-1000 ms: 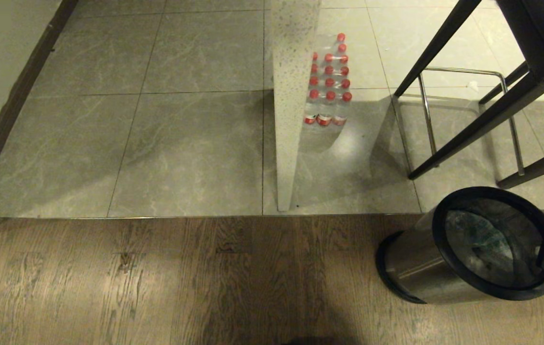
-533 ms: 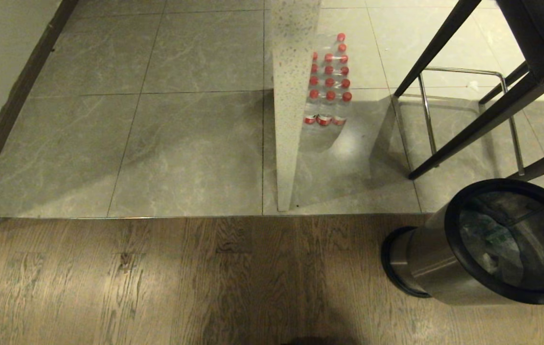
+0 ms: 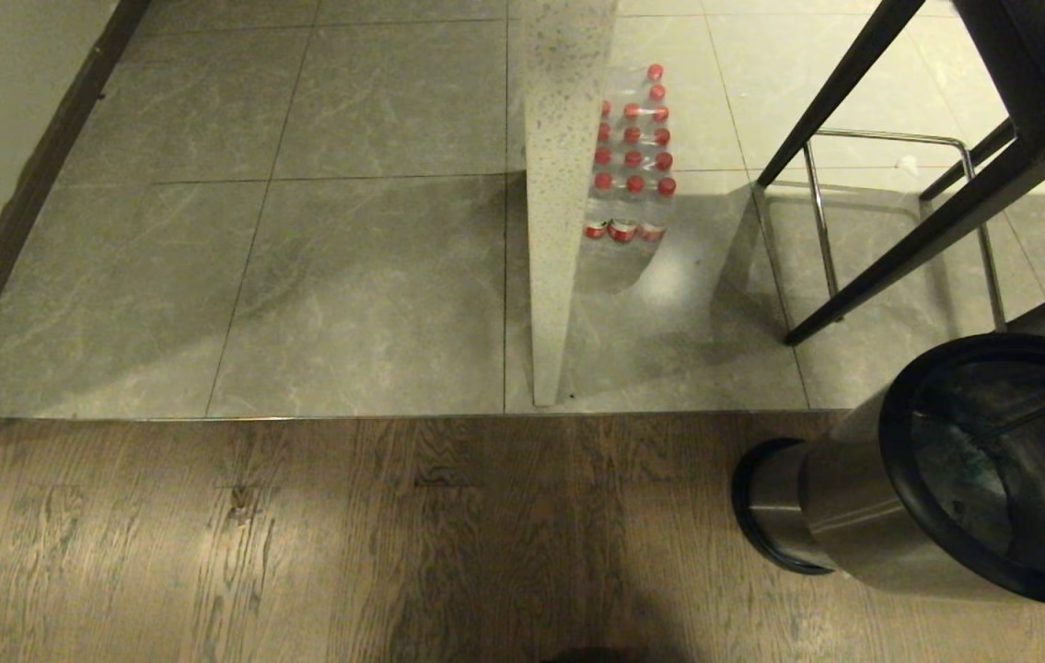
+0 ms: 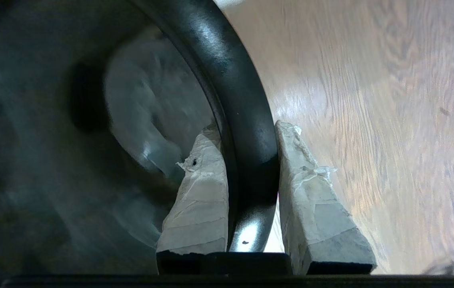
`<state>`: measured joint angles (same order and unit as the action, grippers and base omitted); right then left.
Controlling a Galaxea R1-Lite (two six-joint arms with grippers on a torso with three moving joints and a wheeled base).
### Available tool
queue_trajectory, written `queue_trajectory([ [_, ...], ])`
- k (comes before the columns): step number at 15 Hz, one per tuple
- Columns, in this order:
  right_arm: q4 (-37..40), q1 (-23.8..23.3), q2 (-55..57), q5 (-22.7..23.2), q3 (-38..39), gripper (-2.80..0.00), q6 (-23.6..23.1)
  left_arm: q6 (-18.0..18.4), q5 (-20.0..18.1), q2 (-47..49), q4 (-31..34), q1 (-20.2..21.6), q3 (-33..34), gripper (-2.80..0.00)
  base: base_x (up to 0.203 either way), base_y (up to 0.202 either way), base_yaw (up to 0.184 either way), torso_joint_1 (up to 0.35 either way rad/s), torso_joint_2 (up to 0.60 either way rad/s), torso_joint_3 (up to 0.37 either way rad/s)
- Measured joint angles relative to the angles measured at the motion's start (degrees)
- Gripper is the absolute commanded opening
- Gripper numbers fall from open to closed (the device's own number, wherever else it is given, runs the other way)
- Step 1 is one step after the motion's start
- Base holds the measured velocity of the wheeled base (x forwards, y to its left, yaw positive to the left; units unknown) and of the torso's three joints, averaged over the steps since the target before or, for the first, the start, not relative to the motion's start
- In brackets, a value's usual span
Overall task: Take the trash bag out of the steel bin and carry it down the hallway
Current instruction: Place the outer trash can on the ground
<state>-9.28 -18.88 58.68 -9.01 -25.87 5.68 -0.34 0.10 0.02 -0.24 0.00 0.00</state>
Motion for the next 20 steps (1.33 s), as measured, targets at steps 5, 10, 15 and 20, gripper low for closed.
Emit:
queue_trajectory([
  [5,4.1,0.4,-5.6,2.2,-4.2,-2.8,-0.3,0.0,0.0,0.0,0.0,0.0,0.0,-2.8,0.0,0.0,0.0,0.0,0.0,0.0],
  [10,20.6,2.1,-16.0,2.8,-9.8,-2.8,-0.1,0.0,0.0,0.0,0.0,0.0,0.0,-2.8,0.0,0.0,0.0,0.0,0.0,0.0],
  [15,28.6,6.3,-21.8,6.5,-13.5,-2.8,2.1,0.0,0.0,0.0,0.0,0.0,0.0,-2.8,0.0,0.0,0.0,0.0,0.0,0.0],
  [20,27.8,12.3,-18.0,7.5,-16.4,-2.8,5.9,0.0,0.0,0.0,0.0,0.0,0.0,-2.8,0.0,0.0,0.0,0.0,0.0,0.0],
])
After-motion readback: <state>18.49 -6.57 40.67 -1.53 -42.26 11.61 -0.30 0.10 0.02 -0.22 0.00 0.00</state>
